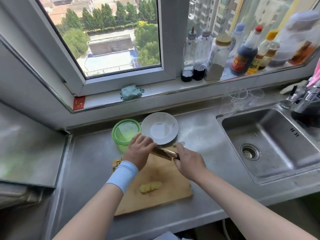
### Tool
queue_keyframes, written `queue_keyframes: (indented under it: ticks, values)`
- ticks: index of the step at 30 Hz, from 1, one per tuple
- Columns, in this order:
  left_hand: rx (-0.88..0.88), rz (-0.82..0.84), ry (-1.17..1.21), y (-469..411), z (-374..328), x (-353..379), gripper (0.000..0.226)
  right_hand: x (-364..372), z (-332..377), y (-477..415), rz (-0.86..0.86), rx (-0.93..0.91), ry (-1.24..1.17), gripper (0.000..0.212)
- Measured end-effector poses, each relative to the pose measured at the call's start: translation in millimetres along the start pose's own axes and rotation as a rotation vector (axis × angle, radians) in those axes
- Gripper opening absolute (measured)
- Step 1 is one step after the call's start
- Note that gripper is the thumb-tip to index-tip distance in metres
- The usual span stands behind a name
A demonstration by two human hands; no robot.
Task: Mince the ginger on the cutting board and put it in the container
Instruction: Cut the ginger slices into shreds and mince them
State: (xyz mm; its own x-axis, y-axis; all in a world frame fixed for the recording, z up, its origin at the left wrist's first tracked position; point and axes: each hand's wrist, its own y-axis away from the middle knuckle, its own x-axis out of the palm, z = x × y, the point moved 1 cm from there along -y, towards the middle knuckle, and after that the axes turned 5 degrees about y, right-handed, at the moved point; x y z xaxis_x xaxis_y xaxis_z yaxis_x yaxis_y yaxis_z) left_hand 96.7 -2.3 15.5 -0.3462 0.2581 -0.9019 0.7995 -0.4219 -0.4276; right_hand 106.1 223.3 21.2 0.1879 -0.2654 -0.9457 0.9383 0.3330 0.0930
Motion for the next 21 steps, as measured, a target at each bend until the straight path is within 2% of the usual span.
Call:
queue_keyframes:
  ticks: [2, 5, 6, 9, 12, 16, 21]
  values:
    - [-0.095, -0.056, 0.022, -3.7, -6.0, -12.6, 0.047, -4.6, 3.0, 1.5, -0.012, 0.064, -0.008, 0.032]
    - [-0.283, -0.135, 0.258, 11.5, -10.3, -16.0, 0.034, -3.4, 6.3, 13.5, 0.019, 0.12, -0.129, 0.008]
    - [-0.311, -0.108, 0.353, 23.2, -9.4, -11.5, 0.03, 0.1, 9.0, 20.4, 0.04, 0.143, -0.132, 0.006]
    - [-0.326, 0.117, 0.536, 69.6, -8.0, 11.9, 0.023, 23.0, 21.8, 44.3, 0.088, 0.235, -0.055, 0.015]
    - [-0.233, 0.239, 0.611, 109.1, -11.3, 35.3, 0.026, 47.6, 40.6, 66.6, 0.074, 0.342, -0.035, 0.023]
    - [-0.014, 0.206, 0.628, 125.3, -8.3, 51.2, 0.014, 69.7, 67.2, 86.2, 0.05, 0.464, -0.002, 0.035]
    - [0.204, 0.193, 0.545, 123.3, -7.9, 55.6, 0.023, 78.9, 85.6, 97.7, 0.032, 0.464, 0.044, 0.037]
